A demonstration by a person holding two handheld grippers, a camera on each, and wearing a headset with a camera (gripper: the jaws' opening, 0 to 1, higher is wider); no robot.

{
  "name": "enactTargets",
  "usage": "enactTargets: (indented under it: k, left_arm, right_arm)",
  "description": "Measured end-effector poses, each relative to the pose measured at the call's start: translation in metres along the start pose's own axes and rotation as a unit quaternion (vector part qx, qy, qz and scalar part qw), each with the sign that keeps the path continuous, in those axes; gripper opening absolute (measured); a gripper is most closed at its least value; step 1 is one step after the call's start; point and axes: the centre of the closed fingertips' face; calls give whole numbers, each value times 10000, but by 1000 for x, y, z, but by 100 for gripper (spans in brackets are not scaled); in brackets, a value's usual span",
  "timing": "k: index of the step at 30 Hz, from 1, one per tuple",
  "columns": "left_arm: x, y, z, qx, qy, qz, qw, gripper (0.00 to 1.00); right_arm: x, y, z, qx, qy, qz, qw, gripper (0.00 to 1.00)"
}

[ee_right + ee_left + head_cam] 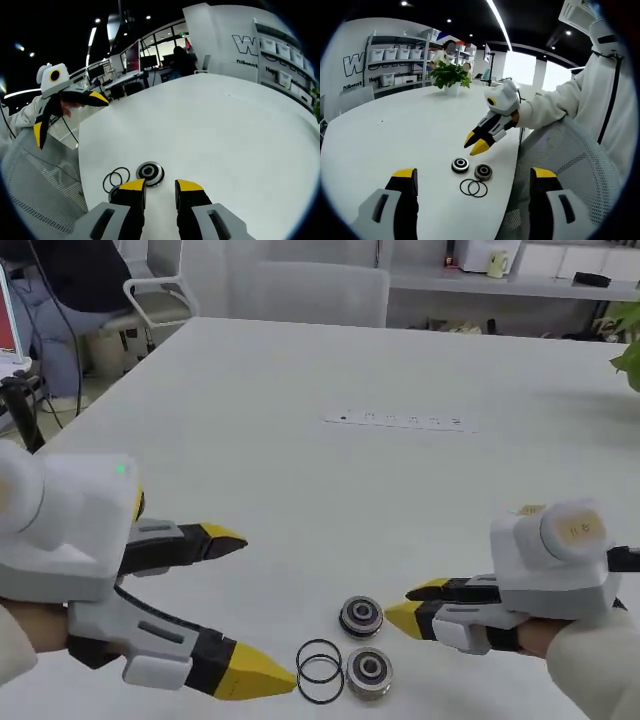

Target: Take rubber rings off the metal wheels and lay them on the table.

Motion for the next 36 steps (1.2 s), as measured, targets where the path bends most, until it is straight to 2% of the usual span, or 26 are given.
enactTargets:
  k: [4,8,11,16,19,21,24,27,30,32,35,36]
  left_arm:
    - [0,2,15,215,25,5,9998,90]
    - [7,9,33,536,136,31,9985,88]
    - [15,10,45,818,244,-66,9963,81]
    - [30,14,62,898,214,-216,9955,79]
    - [37,14,67,913,173,-281,9953,75]
    - [45,10,70,851,95,-502,9951,71]
    - [58,11,69,788,108,-612,9950,63]
    - [72,13,62,761,202,-572,9953,56]
    - [84,20,49,801,288,-332,9958,43]
    - [92,21,40,731,319,-305,9963,35]
    - [102,25,20,664,590,-258,9957,27]
    - [103,25,18,675,626,-251,9954,24]
  right_arm:
    - [4,0,-5,-112,121,-42,9999,20]
    - [9,4,-10,-309,262,-84,9991,19]
    - [13,5,-13,-381,349,-115,9986,19]
    - [18,8,-16,-489,415,-108,9979,22]
    - [19,10,-16,-517,404,-80,9978,23]
    - [20,11,-16,-538,412,-71,9977,23]
    - [20,11,-14,-539,368,-58,9979,23]
    - [20,11,-13,-529,328,-52,9981,24]
    - [21,11,-12,-516,305,-36,9982,25]
    - [21,11,-12,-515,303,-29,9982,25]
    - [21,10,-12,-511,300,-22,9982,26]
    - [21,10,-13,-505,299,-17,9983,26]
Point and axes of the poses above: the centre of the closed fingertips' face, and the gripper's own axes: x roughly forward along the fingers, y roughly to its left, z roughly out of its top, and after that the axes turned 15 degrees about y, right-handed
